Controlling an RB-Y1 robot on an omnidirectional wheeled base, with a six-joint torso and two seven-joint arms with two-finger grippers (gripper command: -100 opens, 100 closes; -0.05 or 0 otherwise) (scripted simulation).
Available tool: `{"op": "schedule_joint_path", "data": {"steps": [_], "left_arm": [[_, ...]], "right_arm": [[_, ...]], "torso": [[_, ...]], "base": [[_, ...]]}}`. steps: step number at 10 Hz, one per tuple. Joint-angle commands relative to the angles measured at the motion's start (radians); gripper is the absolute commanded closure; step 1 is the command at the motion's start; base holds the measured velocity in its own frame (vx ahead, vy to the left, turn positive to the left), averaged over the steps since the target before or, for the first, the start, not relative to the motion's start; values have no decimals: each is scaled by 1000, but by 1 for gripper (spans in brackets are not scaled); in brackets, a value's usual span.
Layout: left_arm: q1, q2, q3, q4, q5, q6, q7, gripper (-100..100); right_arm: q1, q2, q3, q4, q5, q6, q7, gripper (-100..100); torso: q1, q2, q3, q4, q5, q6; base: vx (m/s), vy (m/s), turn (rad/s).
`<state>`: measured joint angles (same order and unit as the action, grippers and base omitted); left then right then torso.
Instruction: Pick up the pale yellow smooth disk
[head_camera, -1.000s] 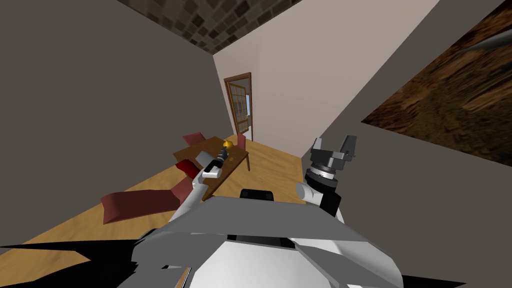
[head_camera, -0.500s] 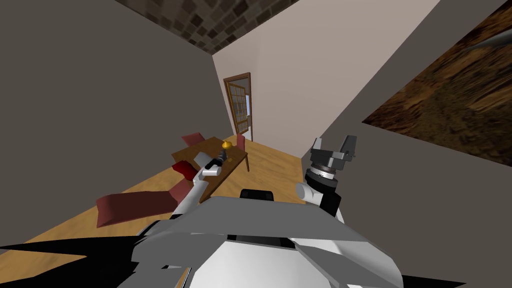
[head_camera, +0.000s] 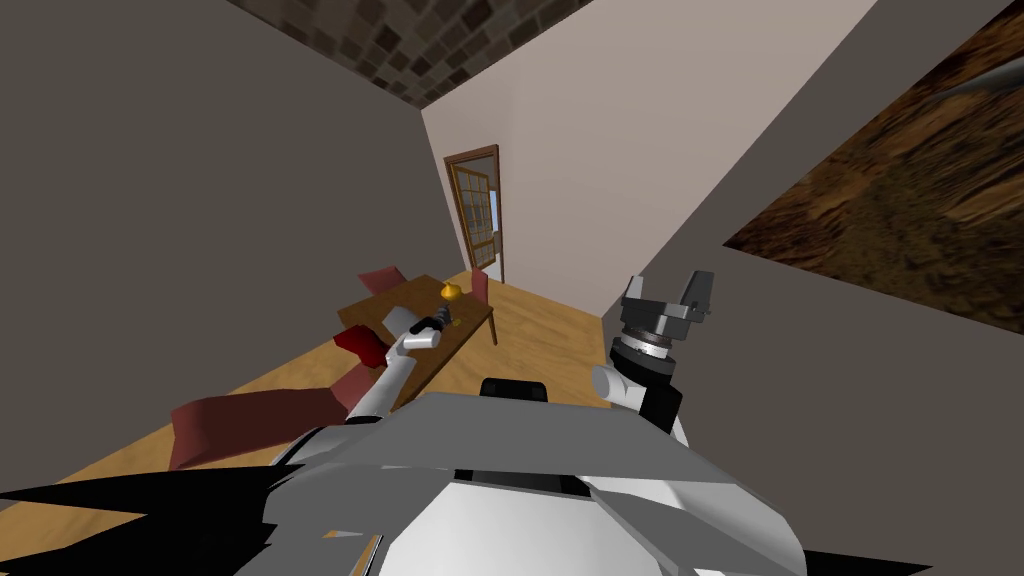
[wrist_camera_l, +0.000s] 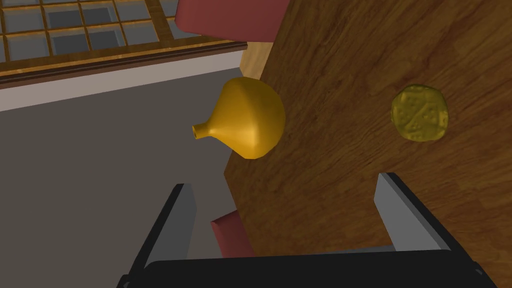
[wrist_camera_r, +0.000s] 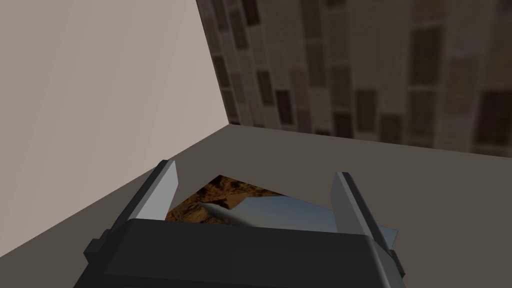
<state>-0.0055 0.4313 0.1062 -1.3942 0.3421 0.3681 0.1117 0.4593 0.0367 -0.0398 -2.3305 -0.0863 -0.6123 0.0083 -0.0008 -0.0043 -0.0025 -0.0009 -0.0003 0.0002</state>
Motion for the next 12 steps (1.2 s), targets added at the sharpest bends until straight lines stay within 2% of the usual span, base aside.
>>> {"op": "schedule_joint_path", "data": {"steps": [1, 2, 3, 4, 6, 7, 8, 9, 10, 11, 12], "left_arm": [[-11, 2, 5, 24, 8, 47, 1, -100], [-34, 8, 13, 74, 26, 75, 2, -100], [-34, 8, 13, 74, 26, 100, 2, -100], [-57, 12, 21, 123, 44, 125, 3, -100], [-57, 12, 21, 123, 44, 152, 3, -100], [-78, 15, 29, 172, 61, 191, 3, -100], [-78, 15, 29, 172, 61, 204, 3, -100], [-99, 18, 37, 220, 77, 234, 4, -100], [-99, 18, 37, 220, 77, 256, 4, -100], [-119, 20, 45, 267, 93, 286, 4, -100], [-119, 20, 45, 267, 93, 306, 4, -100]], "right_arm": [[0, 0, 0, 0, 0, 0, 0, 0], [0, 0, 0, 0, 0, 0, 0, 0], [0, 0, 0, 0, 0, 0, 0, 0], [0, 0, 0, 0, 0, 0, 0, 0], [0, 0, 0, 0, 0, 0, 0, 0], [0, 0, 0, 0, 0, 0, 0, 0], [0, 0, 0, 0, 0, 0, 0, 0], [0, 0, 0, 0, 0, 0, 0, 0], [0, 0, 0, 0, 0, 0, 0, 0], [0, 0, 0, 0, 0, 0, 0, 0], [0, 0, 0, 0, 0, 0, 0, 0]], "torso": [[0, 0, 0, 0, 0, 0], [0, 0, 0, 0, 0, 0], [1, 0, 0, 0, 0, 0], [0, 0, 0, 0, 0, 0], [1, 0, 0, 0, 0, 0], [1, 2, 1, 0, 0, 0], [1, 1, 0, 0, 0, 0], [1, 1, 0, 0, 0, 0], [1, 0, 0, 0, 0, 0], [2, 0, 0, 0, 0, 0], [2, -1, -1, 0, 0, 0]], "base": [[50, -16, -17], [60, -11, -39], [54, -10, -22], [57, -9, -45], [41, -5, -11], [48, -6, -53], [44, -3, -28], [66, 9, -58], [62, 12, -35], [76, 10, -65], [67, 9, -29]]}}
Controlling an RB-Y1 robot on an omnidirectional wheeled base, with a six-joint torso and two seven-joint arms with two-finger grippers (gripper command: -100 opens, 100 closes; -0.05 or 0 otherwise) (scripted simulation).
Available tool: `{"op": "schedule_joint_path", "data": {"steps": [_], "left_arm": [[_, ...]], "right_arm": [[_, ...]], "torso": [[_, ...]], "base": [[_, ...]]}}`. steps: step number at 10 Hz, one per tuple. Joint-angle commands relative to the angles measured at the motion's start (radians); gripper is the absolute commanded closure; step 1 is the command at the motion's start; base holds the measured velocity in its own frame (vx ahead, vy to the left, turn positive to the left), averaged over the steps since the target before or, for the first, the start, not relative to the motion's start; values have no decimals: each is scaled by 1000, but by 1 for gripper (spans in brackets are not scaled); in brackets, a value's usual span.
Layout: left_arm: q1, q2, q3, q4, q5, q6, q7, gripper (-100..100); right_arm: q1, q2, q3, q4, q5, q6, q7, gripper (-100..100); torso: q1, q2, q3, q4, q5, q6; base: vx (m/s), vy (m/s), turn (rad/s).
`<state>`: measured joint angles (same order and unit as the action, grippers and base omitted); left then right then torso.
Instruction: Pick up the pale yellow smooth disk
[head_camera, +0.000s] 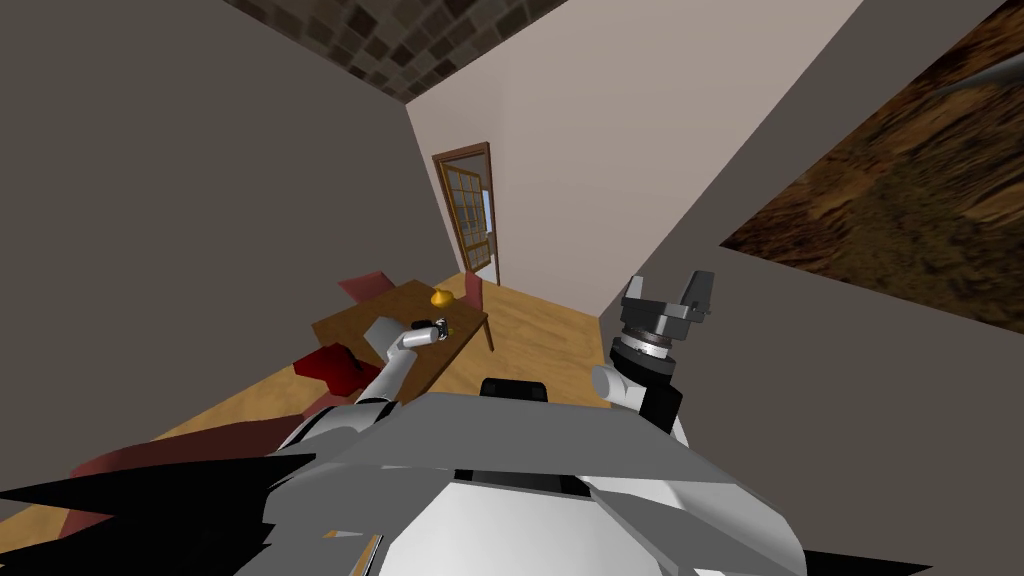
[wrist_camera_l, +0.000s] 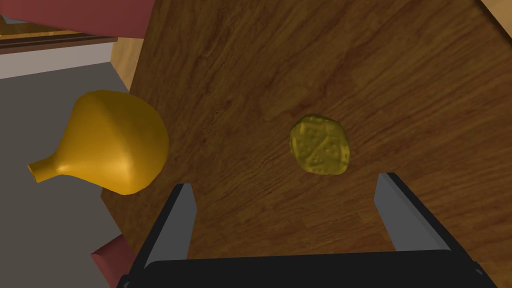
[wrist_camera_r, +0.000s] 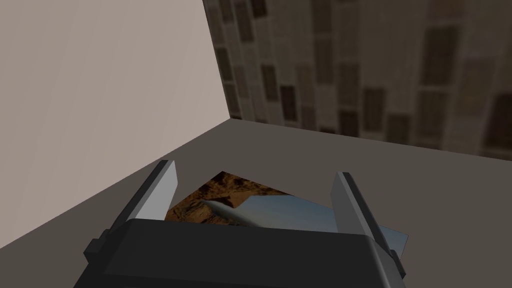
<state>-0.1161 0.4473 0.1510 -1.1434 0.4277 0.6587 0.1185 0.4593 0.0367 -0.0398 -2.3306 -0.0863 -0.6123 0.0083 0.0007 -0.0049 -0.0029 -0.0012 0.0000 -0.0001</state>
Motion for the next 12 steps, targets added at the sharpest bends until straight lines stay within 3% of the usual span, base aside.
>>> {"op": "schedule_joint_path", "data": {"steps": [1, 5, 6, 7, 10, 12], "left_arm": [[-28, 5, 8, 50, 22, 50, -2, -100], [-63, 8, 24, 136, 50, 153, -3, -100], [-63, 8, 24, 150, 50, 160, -3, -100], [-79, 10, 31, 184, 62, 204, -3, -100], [-94, 13, 37, 229, 74, 246, -3, -100], [-119, 18, 50, 297, 94, 319, -4, -100]], "right_arm": [[0, 0, 0, 0, 0, 0, 0, 0], [0, 0, 0, 0, 0, 0, 0, 0], [0, 0, 0, 0, 0, 0, 0, 0], [0, 0, 0, 0, 0, 0, 0, 0], [0, 0, 0, 0, 0, 0, 0, 0], [0, 0, 0, 0, 0, 0, 0, 0]], "torso": [[0, 0, 0, 0, 0, 0], [0, 0, 0, 0, 0, 0], [1, 0, 0, 0, 0, 0], [1, 0, 0, 0, 0, 0], [2, 0, 0, 0, 0, 0], [2, 0, 0, 0, 0, 0]], "base": [[73, 10, -69], [64, 16, -53], [69, 27, -31], [79, 29, -58], [61, 35, -54], [85, 46, -79]]}}
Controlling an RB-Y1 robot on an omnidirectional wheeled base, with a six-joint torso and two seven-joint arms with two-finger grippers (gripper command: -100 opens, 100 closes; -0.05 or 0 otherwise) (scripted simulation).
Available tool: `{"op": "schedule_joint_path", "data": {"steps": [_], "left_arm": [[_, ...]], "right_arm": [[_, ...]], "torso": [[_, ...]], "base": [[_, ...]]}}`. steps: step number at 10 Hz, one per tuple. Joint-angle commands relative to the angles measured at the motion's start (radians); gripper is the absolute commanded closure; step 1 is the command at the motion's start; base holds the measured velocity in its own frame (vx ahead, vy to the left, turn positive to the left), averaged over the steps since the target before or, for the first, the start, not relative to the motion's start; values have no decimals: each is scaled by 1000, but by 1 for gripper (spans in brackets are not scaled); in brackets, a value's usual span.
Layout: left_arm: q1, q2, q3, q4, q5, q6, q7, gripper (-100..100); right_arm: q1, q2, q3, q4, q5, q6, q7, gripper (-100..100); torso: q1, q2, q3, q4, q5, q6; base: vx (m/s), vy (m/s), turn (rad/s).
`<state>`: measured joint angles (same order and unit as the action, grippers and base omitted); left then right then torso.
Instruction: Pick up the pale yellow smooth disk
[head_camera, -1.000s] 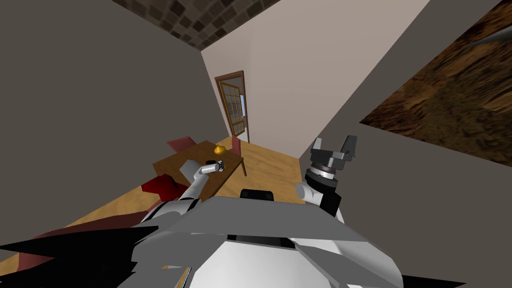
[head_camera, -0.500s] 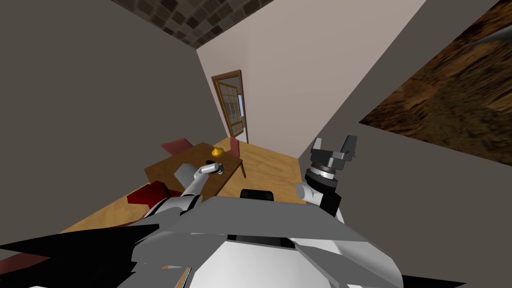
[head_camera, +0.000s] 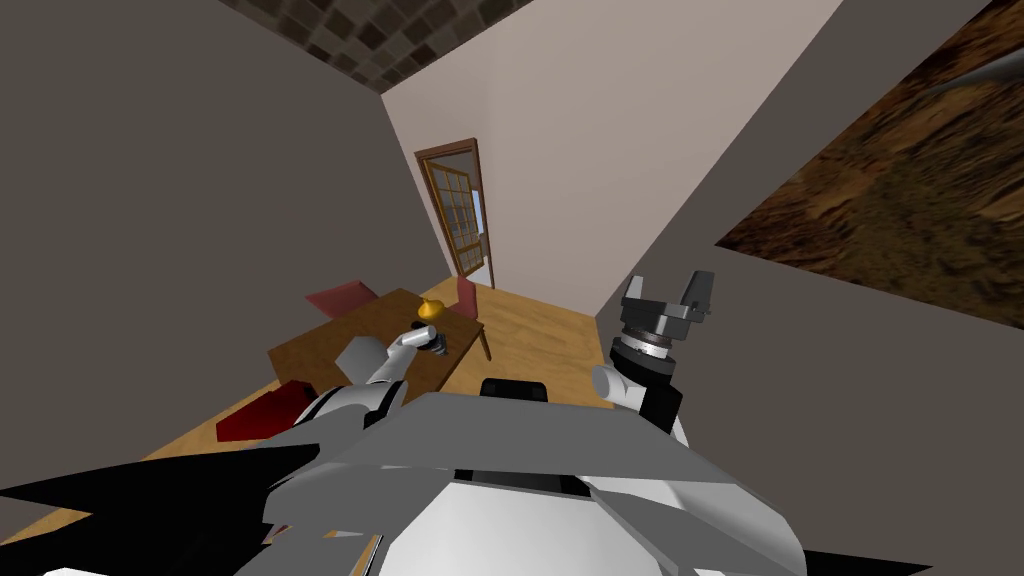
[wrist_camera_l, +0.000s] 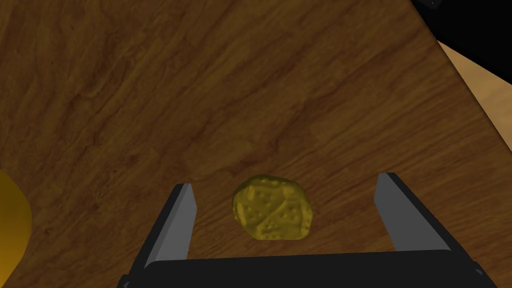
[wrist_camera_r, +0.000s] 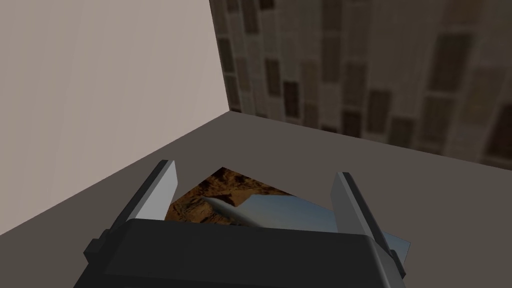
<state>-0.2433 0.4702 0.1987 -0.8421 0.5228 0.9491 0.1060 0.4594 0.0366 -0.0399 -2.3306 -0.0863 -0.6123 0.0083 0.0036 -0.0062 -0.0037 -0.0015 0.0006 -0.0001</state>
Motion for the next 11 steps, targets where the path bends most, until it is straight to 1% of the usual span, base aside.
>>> {"op": "schedule_joint_path", "data": {"steps": [1, 4, 5, 8, 9, 10, 11], "left_arm": [[8, -5, 2, -3, -1, 31, 9, -100], [-17, 3, 16, 74, 21, 117, 8, -100], [-17, 3, 16, 74, 21, 117, 8, -100], [-24, 8, 24, 123, 33, 170, 7, -100], [-16, 7, 23, 99, 31, 163, 10, -100], [-16, 8, 24, 100, 32, 168, 10, 0], [13, -4, 59, 76, 22, 177, -40, -100]], "right_arm": [[0, 0, 0, 0, 0, 0, 0, 0], [0, 0, 0, 0, 0, 0, 0, 0], [0, 0, 0, 0, 0, 0, 0, 0], [0, 0, 0, 0, 0, 0, 0, 0], [0, 0, 0, 0, 0, 0, 0, 0], [0, 0, 0, 0, 0, 0, 0, 0], [0, 0, 0, 0, 0, 0, 0, 0]], "torso": [[0, 0, 0, 0, 0, 0], [0, 2, 1, 0, 0, 0], [1, 1, 1, 0, 0, 0], [2, 2, 1, 0, 0, 0], [4, 2, 1, 0, 1, -1], [0, 4, 2, 1, 0, 0], [-3, 5, 3, 1, 0, 0]], "base": [[66, 43, -33], [67, 61, -67], [62, 62, -10], [56, 90, -20], [26, 56, -4], [5, 10, -1], [106, -17, 254]]}}
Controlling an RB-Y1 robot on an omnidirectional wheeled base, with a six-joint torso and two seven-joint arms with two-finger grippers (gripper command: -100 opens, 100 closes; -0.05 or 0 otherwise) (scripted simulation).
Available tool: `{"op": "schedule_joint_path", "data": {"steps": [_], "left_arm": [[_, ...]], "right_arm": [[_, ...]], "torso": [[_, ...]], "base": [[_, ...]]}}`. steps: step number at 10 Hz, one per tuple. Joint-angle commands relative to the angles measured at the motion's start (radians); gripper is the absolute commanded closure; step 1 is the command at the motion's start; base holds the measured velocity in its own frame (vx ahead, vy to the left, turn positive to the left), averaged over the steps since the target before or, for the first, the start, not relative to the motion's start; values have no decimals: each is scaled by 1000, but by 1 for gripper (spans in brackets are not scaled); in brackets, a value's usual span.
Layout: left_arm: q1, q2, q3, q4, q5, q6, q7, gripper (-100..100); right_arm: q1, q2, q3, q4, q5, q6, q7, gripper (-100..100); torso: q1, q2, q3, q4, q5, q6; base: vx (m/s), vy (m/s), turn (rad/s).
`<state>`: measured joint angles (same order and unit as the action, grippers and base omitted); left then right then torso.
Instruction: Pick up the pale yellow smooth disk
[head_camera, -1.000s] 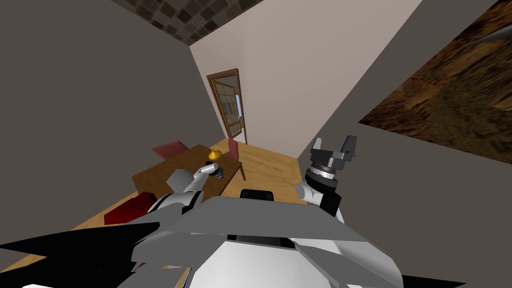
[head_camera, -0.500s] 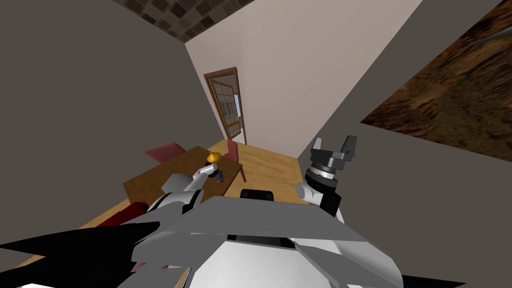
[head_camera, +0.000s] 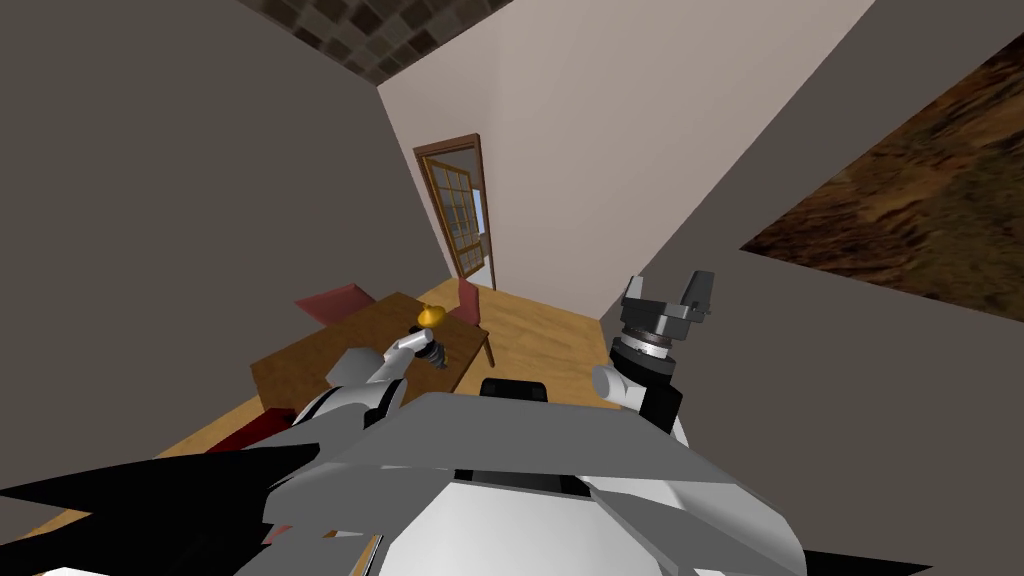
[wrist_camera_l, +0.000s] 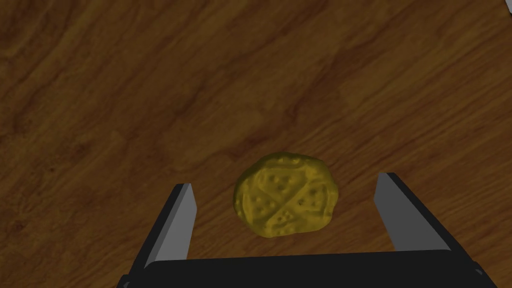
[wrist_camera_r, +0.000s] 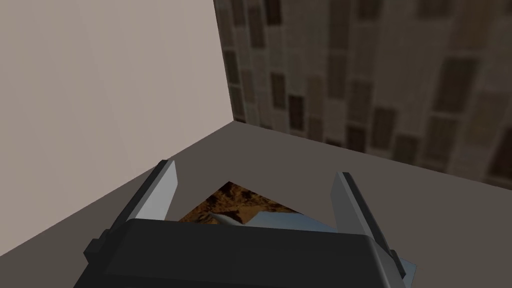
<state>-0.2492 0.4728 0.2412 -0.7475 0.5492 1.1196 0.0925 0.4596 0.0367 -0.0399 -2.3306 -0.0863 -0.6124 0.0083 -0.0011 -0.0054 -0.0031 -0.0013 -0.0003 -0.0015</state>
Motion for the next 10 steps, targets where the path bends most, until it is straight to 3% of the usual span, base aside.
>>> {"op": "schedule_joint_path", "data": {"steps": [1, 2, 4, 5, 6, 7, 9, 10], "left_arm": [[19, -6, 17, -19, -5, 7, -45, -100], [49, -19, 52, -43, -15, 16, -78, -100], [49, -19, 52, -43, -15, 16, -113, -100], [79, -31, 88, -67, -25, 25, -152, -100], [79, -31, 88, -67, -25, 25, -180, -100], [108, -43, 124, -91, -34, 34, -210, -100], [108, -43, 124, -91, -34, 34, -249, -100], [138, -55, 160, -115, -44, 44, -289, -100]], "right_arm": [[0, 0, 0, 0, 0, 0, 0, 0], [0, 0, 0, 0, 0, 0, 0, 0], [0, 0, 0, 0, 0, 0, 0, 0], [0, 0, 0, 0, 0, 0, 0, 0], [0, 0, 0, 0, 0, 0, 0, 0], [0, 0, 0, 0, 0, 0, 0, 0], [0, 0, 0, 0, 0, 0, 0, 0], [0, 0, 0, 0, 0, 0, 0, 0]], "torso": [[0, 0, 0, 0, 0, 0], [-1, -3, -2, -1, 0, 1], [-2, -6, -4, -1, -1, 1], [-1, -1, -1, -1, 0, 2], [-1, -2, -2, -1, 0, 0], [-2, -3, -2, -1, 0, 1], [-1, -5, -3, -1, 0, 2], [1, -2, -1, 0, 1, 3]], "base": [[141, -36, 169], [199, -43, 224], [120, -41, 85], [121, -39, 264], [129, -47, 159], [170, -41, 245], [108, -32, 71], [122, -49, 233]]}}
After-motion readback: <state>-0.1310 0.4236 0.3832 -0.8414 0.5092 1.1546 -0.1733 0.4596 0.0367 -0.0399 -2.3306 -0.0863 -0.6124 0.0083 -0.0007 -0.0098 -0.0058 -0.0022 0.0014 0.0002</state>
